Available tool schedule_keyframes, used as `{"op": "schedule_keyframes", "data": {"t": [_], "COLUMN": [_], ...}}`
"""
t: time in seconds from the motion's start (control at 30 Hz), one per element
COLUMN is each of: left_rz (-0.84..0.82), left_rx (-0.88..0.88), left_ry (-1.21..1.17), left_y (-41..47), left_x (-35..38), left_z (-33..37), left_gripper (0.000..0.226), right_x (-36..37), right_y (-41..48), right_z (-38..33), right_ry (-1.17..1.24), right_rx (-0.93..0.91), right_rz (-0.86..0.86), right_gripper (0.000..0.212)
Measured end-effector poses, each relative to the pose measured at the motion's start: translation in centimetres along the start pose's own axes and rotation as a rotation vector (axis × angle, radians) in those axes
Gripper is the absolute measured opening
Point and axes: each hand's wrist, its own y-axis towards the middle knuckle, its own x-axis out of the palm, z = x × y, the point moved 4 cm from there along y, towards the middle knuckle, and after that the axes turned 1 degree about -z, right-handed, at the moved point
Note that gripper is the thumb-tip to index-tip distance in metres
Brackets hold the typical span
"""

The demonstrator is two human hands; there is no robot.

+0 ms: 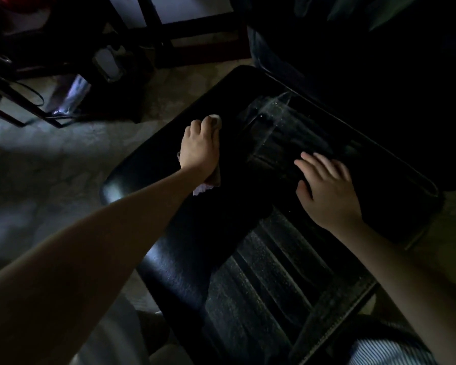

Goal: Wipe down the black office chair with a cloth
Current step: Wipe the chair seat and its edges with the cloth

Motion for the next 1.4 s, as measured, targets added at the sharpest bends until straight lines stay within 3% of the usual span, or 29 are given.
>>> {"op": "schedule_keyframes", "data": {"t": [0.33,0.57,0.7,0.83,1.0,1.17,1.4], "left_rz": [-0.044,-0.061,-0.153,-0.200,0.089,0.159,0.150], "left_rx": [0.185,0.425,0.520,0.435,0.127,-0.117,-0.068], "left_ry": [-0.068,-0.079,-0.166,-0.379,-0.231,-0.164,-0.027], "left_y": [-4.4,-9.9,-11.8,-9.9,-3.6,3.2,3.7], "left_x": [0.0,0.2,0.1,-1.3,-2.3,-1.4,0.1], "left_z": [4.1,7.7,8.4,6.9,0.9,-2.8,-1.9], "left_gripper": [0.035,0.038,0.039,0.039,0.040,0.034,0.036], "right_x": [-0.4,-0.5,-0.3,-0.2,0.1,0.5,0.6], "right_y": [0.0,0.2,0.1,0.3,0.2,0.3,0.4], "right_z": [-0.4,-0.4,-0.1,-0.1,0.0,0.2,0.3], "right_ry": [0.019,0.013,0.000,0.004,0.015,-0.034,-0.042], "right_rx": [0.003,-0.007,-0.015,-0.027,-0.014,0.000,-0.012], "right_rz": [0.076,0.069,0.065,0.068,0.073,0.007,0.049], "right_gripper": [0.051,0.051,0.050,0.051,0.052,0.058,0.052]}}
